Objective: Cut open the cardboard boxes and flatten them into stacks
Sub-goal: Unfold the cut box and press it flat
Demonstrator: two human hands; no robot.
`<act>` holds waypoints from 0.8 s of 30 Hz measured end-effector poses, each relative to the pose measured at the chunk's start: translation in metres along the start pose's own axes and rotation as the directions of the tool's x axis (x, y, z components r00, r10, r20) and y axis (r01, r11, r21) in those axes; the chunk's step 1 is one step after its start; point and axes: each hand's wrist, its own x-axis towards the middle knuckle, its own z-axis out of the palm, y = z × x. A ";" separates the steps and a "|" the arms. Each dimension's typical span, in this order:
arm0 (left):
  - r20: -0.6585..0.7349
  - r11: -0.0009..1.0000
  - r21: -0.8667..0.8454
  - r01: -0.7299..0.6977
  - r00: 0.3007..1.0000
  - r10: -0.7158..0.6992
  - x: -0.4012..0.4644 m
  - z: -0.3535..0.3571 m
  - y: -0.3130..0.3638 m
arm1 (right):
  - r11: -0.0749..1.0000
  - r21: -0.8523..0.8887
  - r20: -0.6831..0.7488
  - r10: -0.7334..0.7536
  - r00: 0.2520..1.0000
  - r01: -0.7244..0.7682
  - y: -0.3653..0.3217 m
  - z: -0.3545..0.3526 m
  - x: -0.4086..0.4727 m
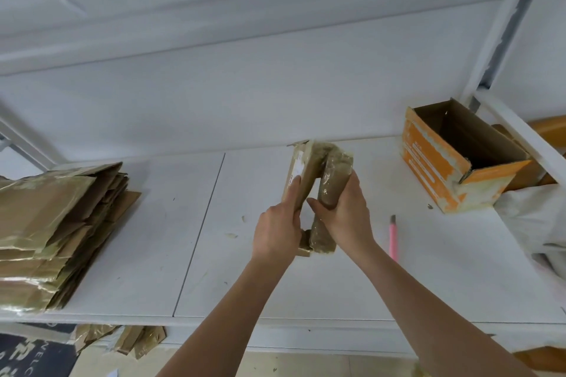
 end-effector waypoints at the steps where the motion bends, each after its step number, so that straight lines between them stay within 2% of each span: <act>1: 0.001 1.000 -0.016 0.003 1.000 -0.003 -0.001 0.000 -0.002 | 1.000 0.000 0.003 0.001 1.000 -0.001 -0.002 -0.001 -0.001; 3: -0.007 0.999 -0.043 0.010 1.000 -0.010 -0.002 0.000 -0.006 | 1.000 0.020 0.050 0.018 0.999 -0.019 -0.006 -0.004 -0.001; 8: -0.035 0.995 -0.094 0.020 0.999 -0.024 0.002 0.001 -0.014 | 0.990 0.092 0.274 0.080 0.958 -0.109 -0.015 -0.018 0.000; 11: -0.048 0.985 -0.170 0.020 0.998 -0.028 0.010 0.003 -0.027 | 0.986 0.136 0.303 0.051 0.952 -0.096 -0.009 -0.025 -0.004; 14: -0.013 0.970 -0.223 0.091 0.995 -0.096 0.016 -0.001 -0.040 | 0.964 0.224 0.335 0.061 0.940 -0.142 0.000 -0.029 -0.007; 18: -0.027 0.988 -0.109 0.107 0.994 -0.110 0.012 0.000 -0.035 | 0.938 0.289 0.348 0.083 0.934 -0.191 0.007 -0.025 -0.014; 24: -0.045 0.981 0.014 0.191 0.981 -0.190 0.014 0.007 -0.024 | 0.925 0.289 0.339 0.141 0.930 -0.245 0.015 -0.016 -0.017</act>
